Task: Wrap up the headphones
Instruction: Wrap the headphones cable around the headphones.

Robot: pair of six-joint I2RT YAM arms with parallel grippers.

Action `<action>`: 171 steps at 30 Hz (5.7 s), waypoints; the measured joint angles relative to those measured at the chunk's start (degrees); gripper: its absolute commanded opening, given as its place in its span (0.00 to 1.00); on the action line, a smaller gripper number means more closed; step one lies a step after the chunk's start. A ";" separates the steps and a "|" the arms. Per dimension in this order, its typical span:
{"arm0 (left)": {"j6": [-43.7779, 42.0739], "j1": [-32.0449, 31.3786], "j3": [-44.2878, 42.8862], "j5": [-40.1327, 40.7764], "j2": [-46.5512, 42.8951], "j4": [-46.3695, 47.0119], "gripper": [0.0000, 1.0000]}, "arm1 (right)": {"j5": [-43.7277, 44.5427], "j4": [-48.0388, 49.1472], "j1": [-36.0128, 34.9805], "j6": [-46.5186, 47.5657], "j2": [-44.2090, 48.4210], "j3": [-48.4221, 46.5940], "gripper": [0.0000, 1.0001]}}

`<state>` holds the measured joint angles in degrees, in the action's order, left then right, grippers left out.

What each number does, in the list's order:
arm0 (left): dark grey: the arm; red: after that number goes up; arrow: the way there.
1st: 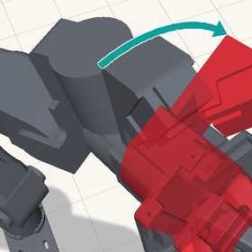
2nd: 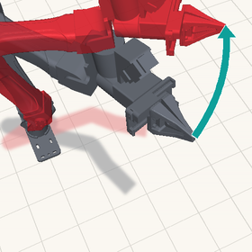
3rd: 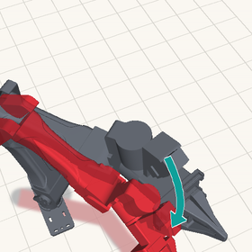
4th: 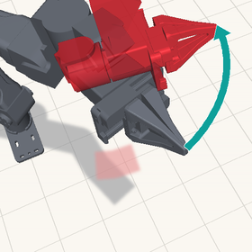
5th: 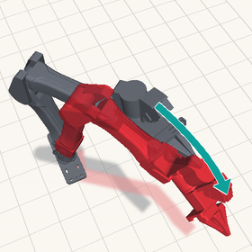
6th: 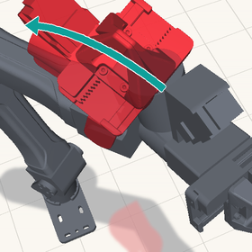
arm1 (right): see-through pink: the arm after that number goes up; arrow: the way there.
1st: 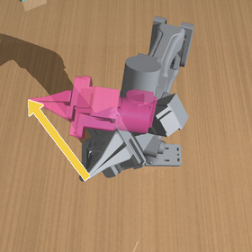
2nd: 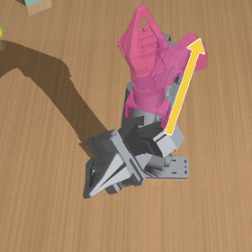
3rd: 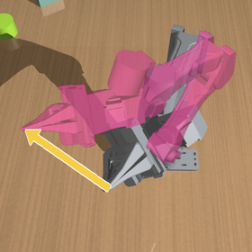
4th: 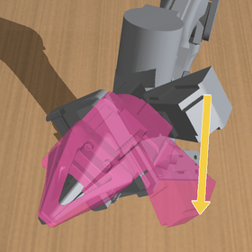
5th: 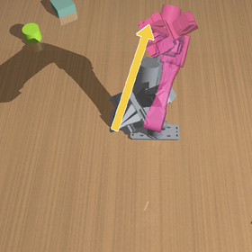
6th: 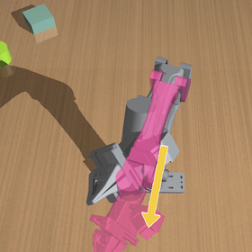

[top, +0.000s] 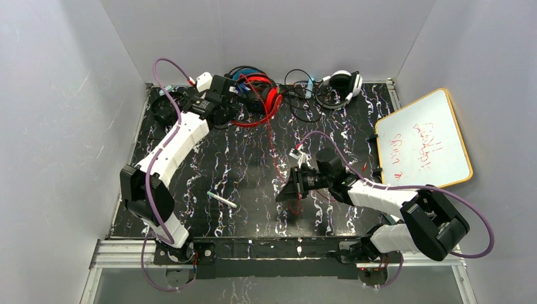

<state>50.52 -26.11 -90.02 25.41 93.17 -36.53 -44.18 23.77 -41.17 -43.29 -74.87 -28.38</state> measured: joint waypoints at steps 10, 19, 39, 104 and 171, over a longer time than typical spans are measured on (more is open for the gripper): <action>-2.38 3.04 -6.10 -5.90 -0.07 -1.95 0.00 | 2.38 -3.28 -0.11 3.43 -0.79 0.00 0.01; -3.52 4.26 -15.17 -14.73 -2.08 -4.13 0.00 | 4.26 -3.04 0.28 4.02 -7.72 0.00 0.01; -14.36 4.35 -0.48 -53.66 -18.58 1.09 0.00 | -3.41 -2.84 20.72 4.52 -18.91 -10.80 0.01; -18.62 -21.38 15.19 18.80 0.00 -4.04 0.00 | 0.07 2.25 21.64 -19.47 -8.92 -27.87 0.01; -8.44 -2.19 -4.42 -35.54 -12.07 -1.68 0.00 | 1.73 0.46 16.13 -7.17 -14.58 -6.40 0.01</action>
<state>42.09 -28.29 -94.43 -10.13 81.10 -38.22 -42.46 24.23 -25.04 -50.46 -89.45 -34.79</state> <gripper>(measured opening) 0.105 0.029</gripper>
